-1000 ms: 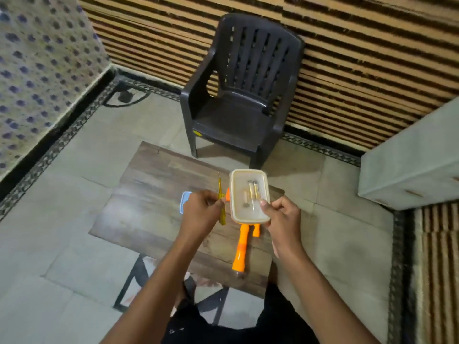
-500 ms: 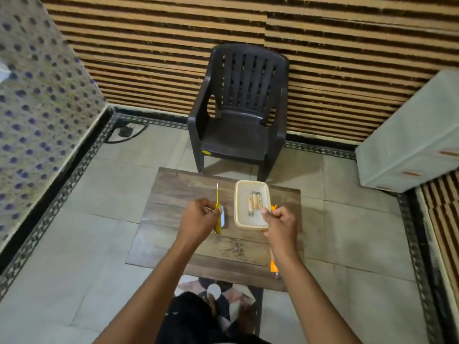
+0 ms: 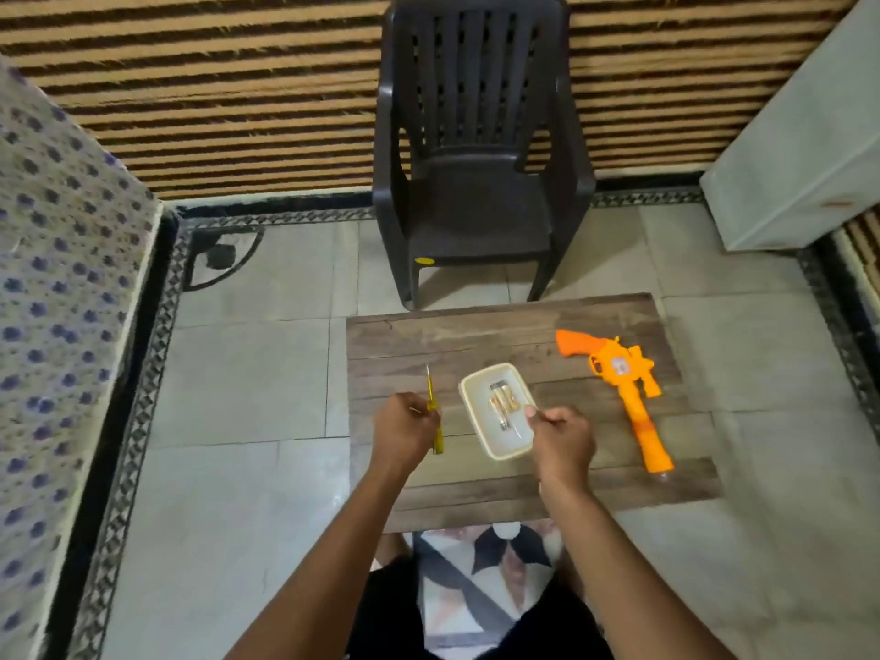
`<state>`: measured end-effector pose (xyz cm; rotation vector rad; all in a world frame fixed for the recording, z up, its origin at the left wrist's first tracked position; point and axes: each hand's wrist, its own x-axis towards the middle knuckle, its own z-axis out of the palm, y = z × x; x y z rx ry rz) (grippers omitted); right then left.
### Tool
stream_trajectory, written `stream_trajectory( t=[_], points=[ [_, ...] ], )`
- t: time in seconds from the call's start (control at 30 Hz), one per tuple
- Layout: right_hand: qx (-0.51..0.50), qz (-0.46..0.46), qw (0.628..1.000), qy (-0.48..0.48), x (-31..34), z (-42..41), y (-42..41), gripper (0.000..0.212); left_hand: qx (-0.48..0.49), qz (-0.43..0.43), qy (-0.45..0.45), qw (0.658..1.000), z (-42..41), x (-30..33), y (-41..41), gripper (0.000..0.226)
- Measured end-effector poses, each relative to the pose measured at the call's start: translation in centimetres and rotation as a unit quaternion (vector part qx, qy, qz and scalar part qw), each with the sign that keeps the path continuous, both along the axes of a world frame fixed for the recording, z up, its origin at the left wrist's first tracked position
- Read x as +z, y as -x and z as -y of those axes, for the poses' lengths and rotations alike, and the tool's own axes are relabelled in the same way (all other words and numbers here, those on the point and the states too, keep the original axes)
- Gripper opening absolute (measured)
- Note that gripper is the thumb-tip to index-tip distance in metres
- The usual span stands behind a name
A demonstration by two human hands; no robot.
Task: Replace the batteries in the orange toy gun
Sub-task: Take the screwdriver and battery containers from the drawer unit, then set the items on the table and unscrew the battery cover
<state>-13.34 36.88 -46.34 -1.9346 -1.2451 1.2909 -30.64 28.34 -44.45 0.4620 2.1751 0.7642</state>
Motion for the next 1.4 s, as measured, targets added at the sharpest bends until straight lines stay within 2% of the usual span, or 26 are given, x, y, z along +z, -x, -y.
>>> stream_trajectory(
  t=[0.27,0.33,0.47,0.7,0.93,1.07,1.23,1.33,1.4],
  points=[
    [-0.105,0.036,0.992,0.054,-10.1,3.3,8.7,0.021,-0.077,0.001,0.079,0.994,-0.1,-10.6,7.6,0.007],
    [-0.101,0.037,0.992,0.064,-12.4,3.1,9.8,0.021,-0.086,0.002,0.101,0.991,-0.5,-13.1,8.3,0.014],
    [-0.083,0.054,0.993,0.069,-17.0,2.3,11.3,0.02,-0.086,0.004,0.119,0.989,-1.2,-17.8,8.9,0.008],
    [-0.065,0.109,0.989,0.078,-21.3,2.0,12.2,0.016,-0.117,-0.007,0.12,0.986,-2.8,-21.7,9.1,0.014],
    [-0.036,0.144,0.986,0.077,-21.8,2.2,11.9,0.008,-0.147,-0.03,0.12,0.981,-2.5,-23.3,9.1,0.016],
    [-0.015,0.147,0.985,0.094,-21.8,2.1,11.3,0.017,-0.15,-0.031,0.111,0.982,-2.4,-24.1,9.2,0.016],
    [-0.003,0.177,0.982,0.063,-20.3,2.7,10.0,0.03,-0.129,-0.04,0.123,0.983,-1.7,-23.5,9.4,0.024],
    [-0.022,0.136,0.99,0.037,-18.4,3.2,8.7,0.024,-0.155,-0.101,0.106,0.977,-0.9,-21.9,9.2,0.016],
    [-0.042,0.107,0.993,0.013,-16.1,3.0,7.3,0.017,-0.162,-0.128,0.049,0.977,-1.0,-19.0,8.2,0.007]
  ],
)
